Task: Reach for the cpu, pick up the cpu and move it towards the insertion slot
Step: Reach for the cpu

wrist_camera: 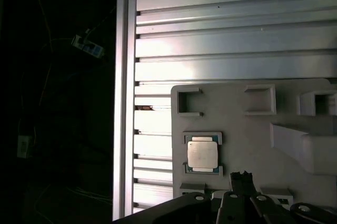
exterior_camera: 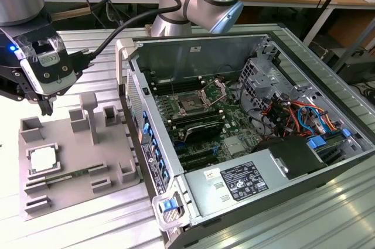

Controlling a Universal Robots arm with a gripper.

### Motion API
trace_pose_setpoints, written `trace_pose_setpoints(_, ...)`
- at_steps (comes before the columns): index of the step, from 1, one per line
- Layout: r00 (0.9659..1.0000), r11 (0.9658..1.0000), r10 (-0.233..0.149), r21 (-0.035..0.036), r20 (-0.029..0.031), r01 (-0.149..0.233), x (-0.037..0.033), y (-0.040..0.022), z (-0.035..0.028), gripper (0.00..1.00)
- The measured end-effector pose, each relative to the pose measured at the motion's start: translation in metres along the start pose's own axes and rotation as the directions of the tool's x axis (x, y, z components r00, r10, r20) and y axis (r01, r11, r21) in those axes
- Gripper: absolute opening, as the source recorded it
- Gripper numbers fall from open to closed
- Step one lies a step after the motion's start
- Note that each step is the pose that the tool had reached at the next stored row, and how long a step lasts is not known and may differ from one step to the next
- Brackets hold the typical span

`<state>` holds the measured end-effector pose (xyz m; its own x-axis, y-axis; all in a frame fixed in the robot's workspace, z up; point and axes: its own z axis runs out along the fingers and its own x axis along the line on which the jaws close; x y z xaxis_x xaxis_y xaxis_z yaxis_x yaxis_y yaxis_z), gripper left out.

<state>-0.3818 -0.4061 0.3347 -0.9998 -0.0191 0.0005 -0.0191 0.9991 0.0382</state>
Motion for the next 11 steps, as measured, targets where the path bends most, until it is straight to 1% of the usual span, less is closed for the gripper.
trace_pose_setpoints(11,1.0000,1.0000,0.000,0.0000,0.0000,0.000,0.0000,-0.0001,0.0032,0.11)
